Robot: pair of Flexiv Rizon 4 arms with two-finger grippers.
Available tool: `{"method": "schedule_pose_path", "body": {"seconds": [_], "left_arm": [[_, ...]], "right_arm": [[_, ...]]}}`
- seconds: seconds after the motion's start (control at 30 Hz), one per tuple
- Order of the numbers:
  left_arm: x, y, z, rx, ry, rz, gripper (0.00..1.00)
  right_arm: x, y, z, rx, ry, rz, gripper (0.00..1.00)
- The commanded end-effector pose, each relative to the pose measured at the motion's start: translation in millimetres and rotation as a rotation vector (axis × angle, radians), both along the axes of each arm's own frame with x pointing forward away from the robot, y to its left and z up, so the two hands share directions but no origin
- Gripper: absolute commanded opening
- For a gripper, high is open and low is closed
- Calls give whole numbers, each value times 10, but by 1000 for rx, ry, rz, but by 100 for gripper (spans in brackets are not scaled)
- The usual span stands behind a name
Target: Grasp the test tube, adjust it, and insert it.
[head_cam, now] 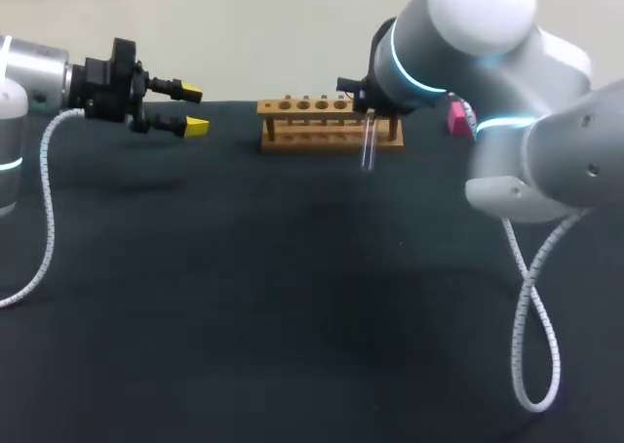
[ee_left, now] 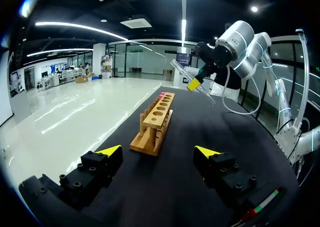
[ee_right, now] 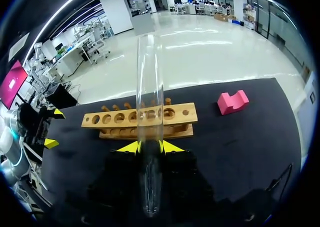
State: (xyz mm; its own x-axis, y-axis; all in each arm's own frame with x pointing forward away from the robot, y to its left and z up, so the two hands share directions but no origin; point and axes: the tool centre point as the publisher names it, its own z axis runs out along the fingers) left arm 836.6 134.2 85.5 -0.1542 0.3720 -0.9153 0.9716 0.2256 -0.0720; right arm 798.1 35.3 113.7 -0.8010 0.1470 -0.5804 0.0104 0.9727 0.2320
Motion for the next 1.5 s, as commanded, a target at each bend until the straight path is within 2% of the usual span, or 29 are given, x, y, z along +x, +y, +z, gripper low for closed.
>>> {"method": "schedule_pose_path", "body": {"seconds": [0.03,1.5], "left_arm": [[-24,2,-7,-1,-6,5,100],[-24,2,-7,-1,-6,5,100]], "right_arm": [[-165,-54,114,-7,-186,-49,0],[-187,-102,156,-5,-195,-48,0]]}}
